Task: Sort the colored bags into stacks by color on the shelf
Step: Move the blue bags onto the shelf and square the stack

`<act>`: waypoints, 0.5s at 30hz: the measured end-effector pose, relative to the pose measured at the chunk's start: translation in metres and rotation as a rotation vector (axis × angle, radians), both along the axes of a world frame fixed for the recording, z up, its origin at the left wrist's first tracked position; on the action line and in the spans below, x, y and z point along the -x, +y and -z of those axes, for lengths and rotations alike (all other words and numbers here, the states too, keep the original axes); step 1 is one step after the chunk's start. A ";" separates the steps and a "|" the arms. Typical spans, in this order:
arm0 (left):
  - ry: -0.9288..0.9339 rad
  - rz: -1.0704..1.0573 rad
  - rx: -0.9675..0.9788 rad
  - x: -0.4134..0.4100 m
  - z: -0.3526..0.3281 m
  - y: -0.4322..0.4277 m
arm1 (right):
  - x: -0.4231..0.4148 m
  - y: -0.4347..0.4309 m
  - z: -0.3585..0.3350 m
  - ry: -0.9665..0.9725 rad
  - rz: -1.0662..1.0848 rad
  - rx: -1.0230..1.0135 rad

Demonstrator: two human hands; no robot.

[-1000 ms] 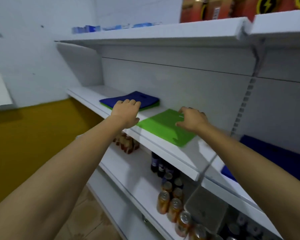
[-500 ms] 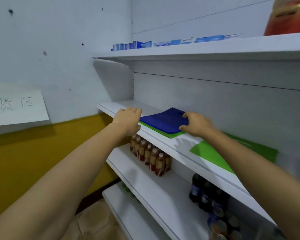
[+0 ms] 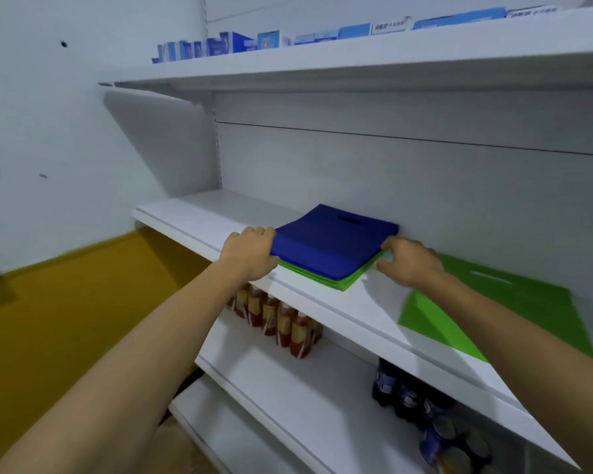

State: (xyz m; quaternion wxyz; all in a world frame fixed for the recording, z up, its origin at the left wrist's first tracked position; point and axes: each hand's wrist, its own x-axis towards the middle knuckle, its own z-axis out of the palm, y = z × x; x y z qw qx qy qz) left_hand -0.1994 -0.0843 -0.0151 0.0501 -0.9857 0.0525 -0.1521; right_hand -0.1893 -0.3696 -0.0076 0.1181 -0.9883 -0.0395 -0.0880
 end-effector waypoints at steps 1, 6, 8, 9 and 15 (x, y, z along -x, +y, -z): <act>0.001 0.002 0.005 -0.009 0.001 -0.001 | -0.007 -0.002 0.003 0.014 0.011 -0.038; 0.031 0.032 -0.008 -0.069 0.010 -0.013 | -0.059 -0.005 0.010 0.060 0.100 -0.103; 0.017 0.022 0.006 -0.089 0.012 -0.012 | -0.076 -0.003 0.014 0.028 0.126 -0.118; 0.004 0.013 0.034 -0.099 0.013 -0.011 | -0.083 -0.002 0.017 0.008 0.136 -0.125; 0.063 -0.039 0.252 -0.145 0.028 0.003 | -0.104 0.007 0.041 0.046 0.199 -0.182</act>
